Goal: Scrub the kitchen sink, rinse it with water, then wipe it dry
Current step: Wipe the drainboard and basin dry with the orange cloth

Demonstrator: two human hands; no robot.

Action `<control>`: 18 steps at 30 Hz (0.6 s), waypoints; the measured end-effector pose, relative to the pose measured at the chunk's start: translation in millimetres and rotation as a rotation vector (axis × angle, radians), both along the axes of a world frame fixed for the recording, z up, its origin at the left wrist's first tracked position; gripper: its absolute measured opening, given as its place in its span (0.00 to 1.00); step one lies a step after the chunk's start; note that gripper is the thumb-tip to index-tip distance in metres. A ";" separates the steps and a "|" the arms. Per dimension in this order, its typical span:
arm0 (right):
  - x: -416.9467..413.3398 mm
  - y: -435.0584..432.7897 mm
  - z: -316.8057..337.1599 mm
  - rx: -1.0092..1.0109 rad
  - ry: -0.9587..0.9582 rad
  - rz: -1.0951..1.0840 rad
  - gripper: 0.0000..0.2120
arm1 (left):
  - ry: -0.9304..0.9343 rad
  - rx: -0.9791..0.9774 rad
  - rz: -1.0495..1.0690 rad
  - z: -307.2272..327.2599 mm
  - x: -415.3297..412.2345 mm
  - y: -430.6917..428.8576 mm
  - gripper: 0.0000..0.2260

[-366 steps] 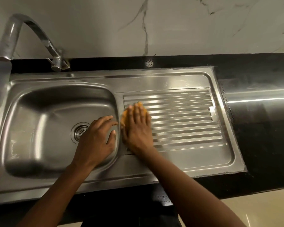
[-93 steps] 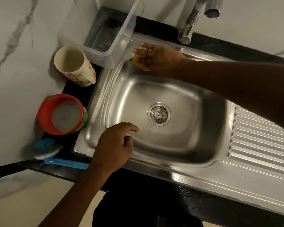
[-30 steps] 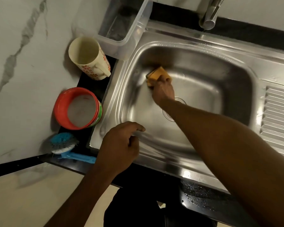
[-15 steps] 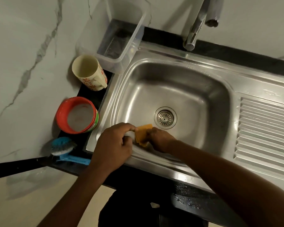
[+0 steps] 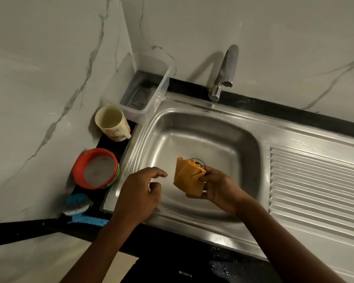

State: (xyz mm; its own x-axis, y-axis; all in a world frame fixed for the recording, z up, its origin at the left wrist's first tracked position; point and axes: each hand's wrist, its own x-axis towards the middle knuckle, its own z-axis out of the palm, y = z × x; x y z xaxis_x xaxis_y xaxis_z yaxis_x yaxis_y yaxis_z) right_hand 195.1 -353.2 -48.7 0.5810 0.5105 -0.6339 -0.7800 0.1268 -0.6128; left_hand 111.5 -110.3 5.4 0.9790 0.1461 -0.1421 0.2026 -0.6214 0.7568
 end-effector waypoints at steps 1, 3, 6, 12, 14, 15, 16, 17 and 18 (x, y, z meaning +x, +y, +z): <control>1.5 0.4 8.5 0.048 0.028 -0.060 0.21 | -0.005 -0.012 0.010 2.4 2.0 0.0 0.16; 3.7 3.8 29.2 0.172 0.058 -0.159 0.23 | -0.016 -0.027 0.030 8.5 7.6 1.1 0.16; 8.8 14.2 57.5 0.248 0.026 -0.221 0.24 | -0.057 -0.030 0.048 17.1 13.9 5.2 0.16; 38.8 41.6 98.1 0.085 -0.264 -0.189 0.09 | -0.138 -0.036 0.081 27.2 21.0 15.6 0.17; 49.8 49.2 112.8 0.088 -0.338 -0.138 0.08 | -0.140 -0.064 0.099 30.2 23.2 18.1 0.17; 52.2 55.0 118.1 0.092 -0.351 -0.106 0.07 | -0.136 -0.119 0.118 31.7 26.0 19.2 0.15; 50.6 61.9 119.5 0.072 -0.355 -0.055 0.05 | -0.125 -0.218 0.142 33.2 29.1 19.5 0.11; 45.5 70.3 117.5 0.030 -0.356 0.010 0.04 | -0.104 -0.319 0.175 35.4 32.5 18.8 0.08; 38.5 78.6 111.2 -0.015 -0.347 0.067 0.04 | -0.081 -0.401 0.207 37.9 35.3 17.4 0.07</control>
State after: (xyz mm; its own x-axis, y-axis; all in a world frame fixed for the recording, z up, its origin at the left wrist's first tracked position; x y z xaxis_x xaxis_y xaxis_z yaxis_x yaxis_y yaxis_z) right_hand 233.5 -274.6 62.5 0.7286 0.5472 -0.4119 -0.5309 0.0712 -0.8445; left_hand 146.7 -93.0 43.3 0.9451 0.2893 -0.1520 0.2225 -0.2289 0.9477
